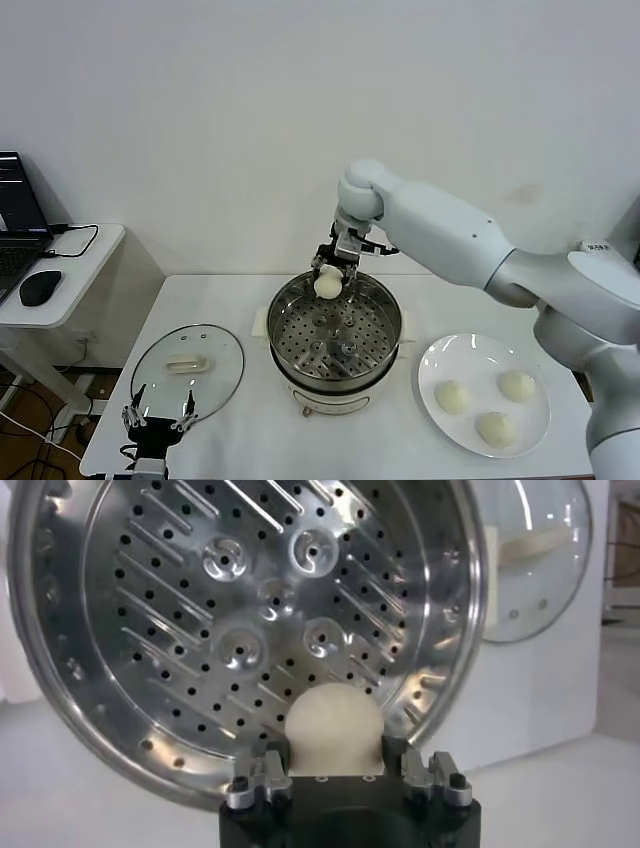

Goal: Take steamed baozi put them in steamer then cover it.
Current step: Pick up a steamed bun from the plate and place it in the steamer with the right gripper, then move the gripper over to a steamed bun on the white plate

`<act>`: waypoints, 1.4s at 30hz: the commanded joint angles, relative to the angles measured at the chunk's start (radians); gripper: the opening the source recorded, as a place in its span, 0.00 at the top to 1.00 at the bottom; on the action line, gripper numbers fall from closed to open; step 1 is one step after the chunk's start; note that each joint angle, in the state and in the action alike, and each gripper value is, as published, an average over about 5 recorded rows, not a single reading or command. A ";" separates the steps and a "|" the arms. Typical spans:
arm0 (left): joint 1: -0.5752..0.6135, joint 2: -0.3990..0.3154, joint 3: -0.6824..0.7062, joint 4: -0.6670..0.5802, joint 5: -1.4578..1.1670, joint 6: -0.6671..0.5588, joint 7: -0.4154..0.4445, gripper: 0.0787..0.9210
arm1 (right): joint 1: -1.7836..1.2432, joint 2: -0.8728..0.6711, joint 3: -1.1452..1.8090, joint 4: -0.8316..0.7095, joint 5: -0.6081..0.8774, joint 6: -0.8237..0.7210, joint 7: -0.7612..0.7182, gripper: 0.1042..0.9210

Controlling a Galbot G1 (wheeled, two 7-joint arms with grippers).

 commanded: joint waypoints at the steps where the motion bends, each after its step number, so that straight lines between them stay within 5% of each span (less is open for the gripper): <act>1: -0.001 0.000 0.003 0.005 -0.024 0.004 0.002 0.12 | -0.040 0.006 0.003 0.000 -0.034 0.010 0.006 0.43; 23: -0.003 -0.002 0.010 0.021 -0.019 0.003 0.001 0.12 | -0.062 0.010 0.008 -0.027 -0.030 -0.031 0.034 0.43; 34: -0.002 -0.003 0.012 0.021 -0.019 0.003 0.002 0.12 | -0.040 -0.029 0.017 0.023 0.084 -0.098 0.026 0.14; 42: -0.003 -0.004 0.020 0.007 -0.019 0.006 0.010 0.12 | 0.072 -0.195 -0.030 0.186 0.351 -0.331 -0.001 0.12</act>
